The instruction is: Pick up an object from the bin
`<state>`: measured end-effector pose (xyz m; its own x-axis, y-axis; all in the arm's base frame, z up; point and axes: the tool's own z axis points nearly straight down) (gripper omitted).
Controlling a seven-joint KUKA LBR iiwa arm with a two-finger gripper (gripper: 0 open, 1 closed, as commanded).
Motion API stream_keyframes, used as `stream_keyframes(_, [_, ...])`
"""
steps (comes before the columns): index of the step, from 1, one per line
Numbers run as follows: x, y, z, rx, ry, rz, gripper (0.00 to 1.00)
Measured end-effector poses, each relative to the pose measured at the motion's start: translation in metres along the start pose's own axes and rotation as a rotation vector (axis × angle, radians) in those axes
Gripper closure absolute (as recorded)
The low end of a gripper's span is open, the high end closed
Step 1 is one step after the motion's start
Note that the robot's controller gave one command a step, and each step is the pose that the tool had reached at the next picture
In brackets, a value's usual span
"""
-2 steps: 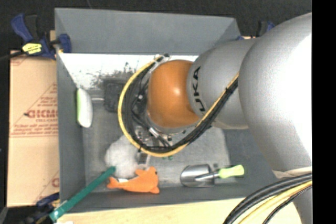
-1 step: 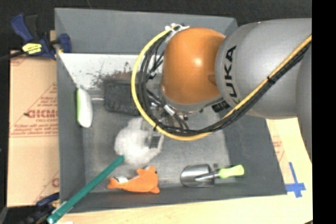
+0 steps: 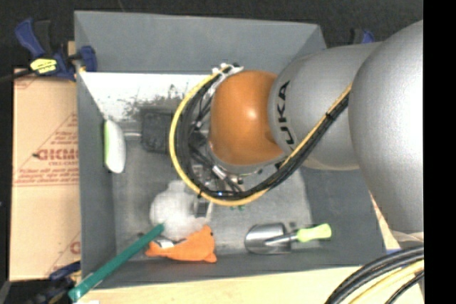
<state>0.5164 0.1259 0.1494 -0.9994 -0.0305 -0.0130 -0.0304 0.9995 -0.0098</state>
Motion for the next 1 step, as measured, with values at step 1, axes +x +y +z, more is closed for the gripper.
stream_keyframes(1, [-0.0124,0.0167,-0.031,-0.003,-0.01,0.01,1.0])
